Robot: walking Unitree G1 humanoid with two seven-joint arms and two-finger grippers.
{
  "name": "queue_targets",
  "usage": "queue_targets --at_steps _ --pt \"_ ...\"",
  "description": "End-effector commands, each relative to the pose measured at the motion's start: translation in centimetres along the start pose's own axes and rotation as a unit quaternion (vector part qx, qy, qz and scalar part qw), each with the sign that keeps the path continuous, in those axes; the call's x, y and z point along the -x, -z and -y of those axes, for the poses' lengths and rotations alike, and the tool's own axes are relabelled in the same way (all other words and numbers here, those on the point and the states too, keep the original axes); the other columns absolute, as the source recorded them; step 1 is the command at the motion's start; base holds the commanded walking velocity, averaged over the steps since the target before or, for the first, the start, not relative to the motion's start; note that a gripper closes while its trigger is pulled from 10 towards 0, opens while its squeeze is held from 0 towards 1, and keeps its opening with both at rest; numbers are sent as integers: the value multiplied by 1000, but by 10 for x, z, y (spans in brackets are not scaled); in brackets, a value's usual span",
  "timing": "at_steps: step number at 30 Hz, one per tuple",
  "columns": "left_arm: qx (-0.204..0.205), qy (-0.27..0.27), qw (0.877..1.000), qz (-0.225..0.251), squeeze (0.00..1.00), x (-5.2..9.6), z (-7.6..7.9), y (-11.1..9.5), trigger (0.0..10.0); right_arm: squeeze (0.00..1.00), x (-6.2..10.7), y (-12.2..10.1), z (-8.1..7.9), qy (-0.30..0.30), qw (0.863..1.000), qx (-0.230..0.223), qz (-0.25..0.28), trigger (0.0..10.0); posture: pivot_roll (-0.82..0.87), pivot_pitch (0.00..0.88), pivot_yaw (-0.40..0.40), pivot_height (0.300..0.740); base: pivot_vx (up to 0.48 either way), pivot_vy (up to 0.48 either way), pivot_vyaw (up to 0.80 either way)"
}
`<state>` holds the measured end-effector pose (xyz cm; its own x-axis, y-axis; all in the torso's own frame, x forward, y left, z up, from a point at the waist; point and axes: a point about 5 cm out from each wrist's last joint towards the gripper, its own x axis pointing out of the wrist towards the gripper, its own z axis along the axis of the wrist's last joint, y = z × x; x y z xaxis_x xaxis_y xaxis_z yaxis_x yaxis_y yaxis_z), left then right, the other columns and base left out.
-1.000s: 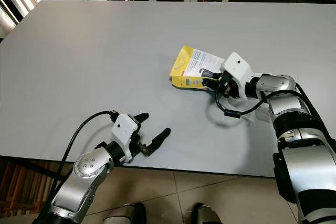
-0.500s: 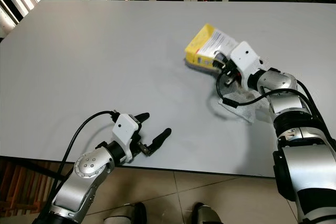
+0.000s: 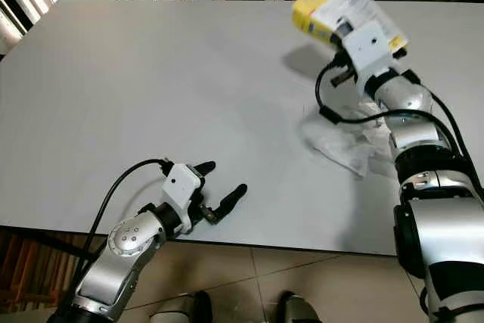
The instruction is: Picking trash to rubbish bin
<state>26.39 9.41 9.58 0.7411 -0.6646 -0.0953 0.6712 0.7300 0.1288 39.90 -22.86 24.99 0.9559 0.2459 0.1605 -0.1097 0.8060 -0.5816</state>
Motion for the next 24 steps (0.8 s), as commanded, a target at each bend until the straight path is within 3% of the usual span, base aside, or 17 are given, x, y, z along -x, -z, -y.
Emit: queue_targets --at_steps 1,8,15,16,17,18,19,20,23,24 --pt "-12 -5 1000 -11 0 0 -1 4 10000 0 -4 -21 11 31 998 9 48 0 15 182 61 740 0 0 0" --pt "-27 -43 999 6 0 -2 -8 -3 10000 0 -1 -31 4 71 993 -7 94 0 11 177 59 740 0 0 0" --pt "-34 -83 996 19 0 -3 -18 -7 10000 0 20 -27 -25 98 988 -44 112 0 -17 161 57 740 0 0 0" --pt "-35 -93 995 21 0 -3 -20 -8 10000 0 26 -25 -31 103 987 -51 109 2196 -17 161 57 740 0 0 0" --pt "-35 -102 994 23 0 -4 -22 -9 10000 0 34 -22 -38 110 987 -58 103 7451 -26 155 57 740 0 0 0" --pt "-36 -110 993 25 0 -4 -24 -9 10000 0 40 -21 -43 116 986 -64 97 9255 -26 155 57 740 0 0 0" --pt "-39 -120 992 28 0 -5 -27 -10 10000 0 47 -19 -46 122 986 -71 92 10000 -38 147 54 740 0 0 0" --pt "-39 -120 992 28 0 -5 -27 -10 10000 0 47 -19 -46 122 986 -71 92 10000 -38 147 54 740 0 0 0" --pt "-43 -158 986 38 0 -6 -36 -13 10000 0 67 -14 -51 144 983 -88 70 10000 -57 133 47 740 0 0 0" --pt "-49 -178 981 65 0 -5 -39 -17 10000 0 75 -14 -52 154 982 -94 62 10000 -64 126 46 740 0 0 0"
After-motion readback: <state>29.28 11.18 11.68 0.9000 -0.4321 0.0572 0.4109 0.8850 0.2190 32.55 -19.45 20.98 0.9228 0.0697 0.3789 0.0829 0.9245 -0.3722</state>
